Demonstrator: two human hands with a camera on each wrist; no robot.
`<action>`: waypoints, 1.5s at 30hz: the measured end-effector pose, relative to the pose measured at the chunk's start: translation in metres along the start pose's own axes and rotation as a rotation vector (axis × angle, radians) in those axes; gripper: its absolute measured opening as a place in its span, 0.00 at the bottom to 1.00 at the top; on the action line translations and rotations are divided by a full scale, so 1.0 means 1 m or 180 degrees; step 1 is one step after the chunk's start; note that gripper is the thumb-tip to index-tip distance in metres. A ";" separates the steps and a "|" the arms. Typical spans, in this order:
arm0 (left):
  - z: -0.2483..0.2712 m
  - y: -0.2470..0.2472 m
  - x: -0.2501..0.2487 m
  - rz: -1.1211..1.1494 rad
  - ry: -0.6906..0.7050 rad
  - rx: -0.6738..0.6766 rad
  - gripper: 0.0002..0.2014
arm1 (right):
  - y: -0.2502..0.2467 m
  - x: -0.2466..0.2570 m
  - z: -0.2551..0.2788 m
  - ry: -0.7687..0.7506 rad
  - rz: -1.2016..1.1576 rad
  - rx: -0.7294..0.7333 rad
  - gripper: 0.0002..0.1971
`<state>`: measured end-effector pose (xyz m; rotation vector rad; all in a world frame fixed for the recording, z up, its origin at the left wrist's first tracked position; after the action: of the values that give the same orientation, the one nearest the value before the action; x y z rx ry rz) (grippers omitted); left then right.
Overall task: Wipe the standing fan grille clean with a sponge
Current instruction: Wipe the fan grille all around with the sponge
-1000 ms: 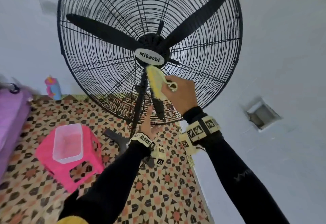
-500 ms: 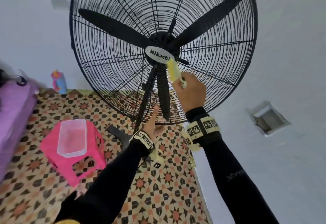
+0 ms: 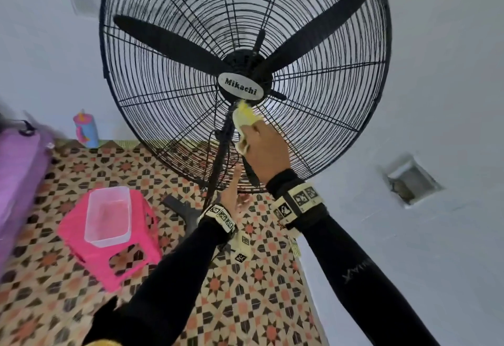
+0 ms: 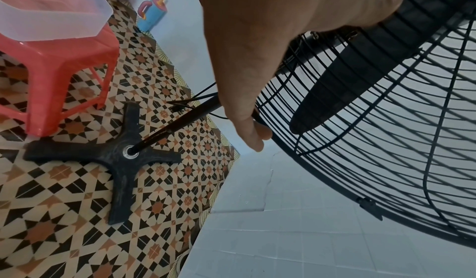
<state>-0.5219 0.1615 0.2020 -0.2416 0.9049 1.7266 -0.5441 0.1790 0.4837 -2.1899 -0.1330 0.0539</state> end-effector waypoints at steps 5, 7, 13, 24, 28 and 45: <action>0.017 -0.001 -0.007 -0.0034 0.0013 -0.0029 0.45 | -0.022 -0.007 -0.006 0.0216 -0.0007 -0.0389 0.15; 0.017 0.000 -0.006 -0.0028 -0.0012 -0.0092 0.54 | -0.010 -0.007 -0.007 0.0312 0.0135 -0.0084 0.16; 0.019 -0.008 -0.005 -0.0209 -0.0099 -0.0196 0.64 | -0.009 0.004 -0.018 -0.0068 -0.0108 0.0161 0.13; 0.019 -0.006 -0.006 -0.0181 0.0045 -0.0067 0.49 | -0.023 -0.013 -0.008 0.0320 -0.0298 -0.0412 0.19; 0.027 0.000 -0.012 -0.0162 0.0084 -0.0023 0.49 | -0.004 -0.023 0.004 0.0250 -0.0166 -0.0048 0.19; 0.030 -0.006 -0.010 -0.0616 -0.0062 -0.0203 0.61 | -0.005 -0.041 0.014 0.0535 -0.0231 0.0125 0.20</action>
<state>-0.5047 0.1750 0.2260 -0.3430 0.7867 1.5769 -0.5861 0.1884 0.4789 -2.1382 -0.1153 -0.1665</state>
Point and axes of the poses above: each hand's wrist, its own z-axis away from the middle knuckle, its own y-axis out of the palm, x = y × z, the point moved 7 cm from there along -z, towards the middle knuckle, and after that the axes turned 4 degrees about -x, right-handed, at the moved point
